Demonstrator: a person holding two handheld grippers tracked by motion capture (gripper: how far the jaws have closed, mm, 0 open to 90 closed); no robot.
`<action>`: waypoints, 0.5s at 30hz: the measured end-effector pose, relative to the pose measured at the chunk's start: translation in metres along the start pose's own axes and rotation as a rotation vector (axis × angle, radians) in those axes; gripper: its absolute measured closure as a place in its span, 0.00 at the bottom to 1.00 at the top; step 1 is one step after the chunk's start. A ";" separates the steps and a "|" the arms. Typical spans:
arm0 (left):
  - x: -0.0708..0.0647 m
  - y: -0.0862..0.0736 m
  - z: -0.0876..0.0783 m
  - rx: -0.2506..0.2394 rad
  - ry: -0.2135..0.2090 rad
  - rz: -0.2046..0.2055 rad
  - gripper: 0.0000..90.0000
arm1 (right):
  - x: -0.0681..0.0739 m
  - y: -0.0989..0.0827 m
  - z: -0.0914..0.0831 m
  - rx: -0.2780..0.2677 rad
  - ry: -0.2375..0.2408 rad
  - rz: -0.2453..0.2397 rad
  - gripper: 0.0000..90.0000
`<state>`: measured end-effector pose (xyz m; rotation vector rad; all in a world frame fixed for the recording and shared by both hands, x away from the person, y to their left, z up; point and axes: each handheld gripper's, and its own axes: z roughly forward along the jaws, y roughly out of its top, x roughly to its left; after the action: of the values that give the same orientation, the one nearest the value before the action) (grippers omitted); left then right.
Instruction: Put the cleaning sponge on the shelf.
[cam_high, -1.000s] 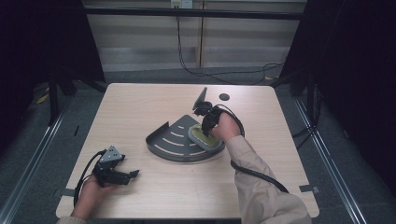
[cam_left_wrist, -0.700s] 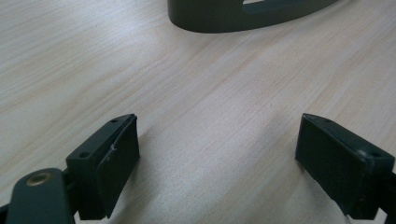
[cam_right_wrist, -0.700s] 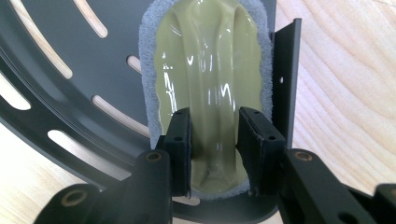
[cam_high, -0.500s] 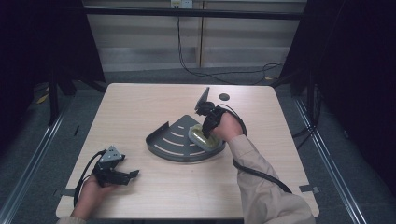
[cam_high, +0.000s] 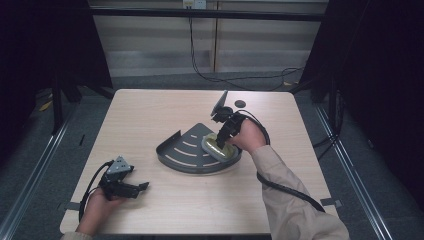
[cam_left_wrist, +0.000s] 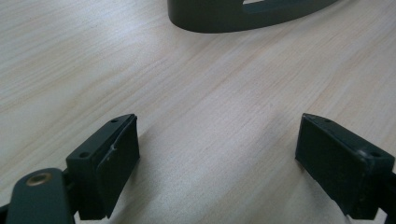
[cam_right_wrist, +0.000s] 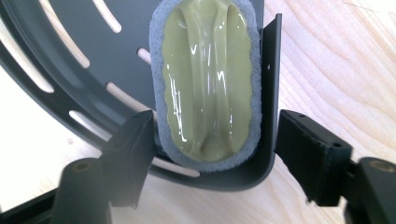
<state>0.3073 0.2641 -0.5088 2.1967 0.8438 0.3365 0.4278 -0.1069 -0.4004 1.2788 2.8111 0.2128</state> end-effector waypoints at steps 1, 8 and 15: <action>0.000 0.000 0.000 -0.001 0.000 0.000 0.14 | 0.000 -0.001 -0.001 -0.005 0.004 0.002 0.29; 0.000 0.000 0.000 -0.001 0.000 -0.001 0.14 | -0.005 -0.014 -0.009 -0.025 0.011 -0.002 0.24; 0.000 0.000 0.000 -0.001 0.000 0.000 0.14 | -0.016 -0.037 -0.015 -0.042 0.015 0.019 0.23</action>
<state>0.3074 0.2641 -0.5089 2.1957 0.8437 0.3368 0.4098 -0.1446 -0.3908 1.3005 2.7922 0.2819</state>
